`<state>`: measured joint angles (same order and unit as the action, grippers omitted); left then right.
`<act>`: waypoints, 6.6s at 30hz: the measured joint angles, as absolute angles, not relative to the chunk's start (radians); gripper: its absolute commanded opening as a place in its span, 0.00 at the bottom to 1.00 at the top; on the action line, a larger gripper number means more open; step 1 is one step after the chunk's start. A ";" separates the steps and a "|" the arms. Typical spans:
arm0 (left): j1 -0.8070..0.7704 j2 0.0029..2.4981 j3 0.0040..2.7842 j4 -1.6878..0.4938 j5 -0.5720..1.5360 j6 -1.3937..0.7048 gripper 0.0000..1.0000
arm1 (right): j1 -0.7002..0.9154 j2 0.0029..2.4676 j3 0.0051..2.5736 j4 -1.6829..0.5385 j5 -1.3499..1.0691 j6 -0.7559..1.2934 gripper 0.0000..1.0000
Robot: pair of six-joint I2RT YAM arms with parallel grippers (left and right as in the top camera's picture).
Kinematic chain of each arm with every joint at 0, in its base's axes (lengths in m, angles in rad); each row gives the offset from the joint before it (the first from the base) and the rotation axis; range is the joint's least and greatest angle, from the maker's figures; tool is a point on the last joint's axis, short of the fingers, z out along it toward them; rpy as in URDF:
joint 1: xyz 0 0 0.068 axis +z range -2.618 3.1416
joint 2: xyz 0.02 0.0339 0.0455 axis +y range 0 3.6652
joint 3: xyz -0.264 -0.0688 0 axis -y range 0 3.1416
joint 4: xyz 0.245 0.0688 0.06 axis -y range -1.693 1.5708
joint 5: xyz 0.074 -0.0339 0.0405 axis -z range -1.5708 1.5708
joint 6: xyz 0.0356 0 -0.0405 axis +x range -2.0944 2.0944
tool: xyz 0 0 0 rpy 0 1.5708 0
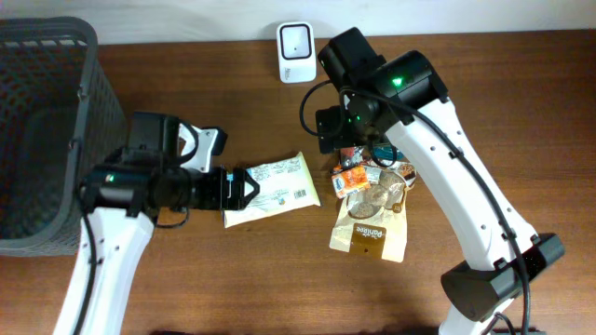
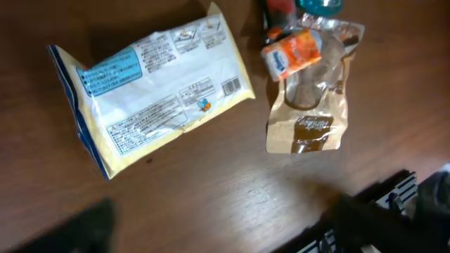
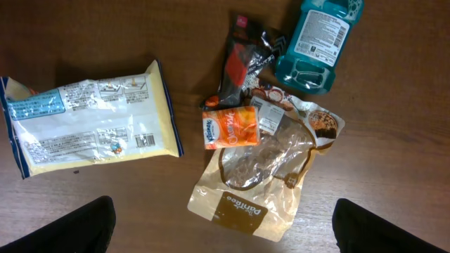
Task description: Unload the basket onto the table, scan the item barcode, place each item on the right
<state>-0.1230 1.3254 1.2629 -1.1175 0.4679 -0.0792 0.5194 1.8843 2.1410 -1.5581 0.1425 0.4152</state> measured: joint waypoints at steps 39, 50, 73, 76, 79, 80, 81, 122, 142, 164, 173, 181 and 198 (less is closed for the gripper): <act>-0.123 1.960 1.272 -0.896 0.126 -0.282 0.00 | 0.519 2.442 2.141 -1.367 -0.397 0.250 0.04; -0.071 1.966 1.402 -1.028 0.068 -0.285 0.00 | 0.519 2.478 2.141 -1.413 -0.256 0.321 0.04; -0.171 1.956 1.291 -0.978 0.323 -0.268 0.00 | 0.513 2.339 2.141 -1.354 -0.335 0.302 0.04; -0.172 1.956 1.246 -0.963 0.260 -0.303 0.00 | 0.513 2.370 2.141 -1.312 -0.343 0.301 0.04; -0.170 1.956 1.241 -0.962 0.199 -0.322 0.00 | 0.513 2.408 2.141 -1.298 -0.341 0.303 0.04; -0.168 1.955 1.241 -0.959 0.182 -0.324 0.00 | 0.513 2.410 2.141 -1.297 -0.340 0.307 0.04; -0.165 1.955 1.241 -0.956 0.167 -0.327 0.00 | 0.513 2.431 2.141 -1.296 -0.328 0.314 0.04; -0.062 2.119 1.513 -0.952 0.167 -0.310 0.00 | 0.574 2.323 1.768 -1.193 -0.374 0.409 0.04; 0.030 1.868 1.521 -1.103 0.184 -0.310 0.00 | 0.440 2.306 2.057 -1.221 -0.426 0.297 0.04; 0.029 1.872 1.398 -1.074 0.074 -0.334 0.00 | 0.567 2.440 2.057 -1.127 -0.303 0.470 0.04; 0.001 1.872 1.398 -1.042 0.188 -0.321 0.00 | 0.444 2.442 2.206 -1.331 -0.226 0.443 0.04; -0.031 1.877 1.398 -0.999 0.191 -0.335 0.00 | 0.469 2.442 2.302 -1.350 -0.463 0.292 0.04; 0.013 1.897 1.397 -1.007 0.043 -0.383 0.00 | 0.635 2.440 2.004 -0.953 -0.558 0.478 0.04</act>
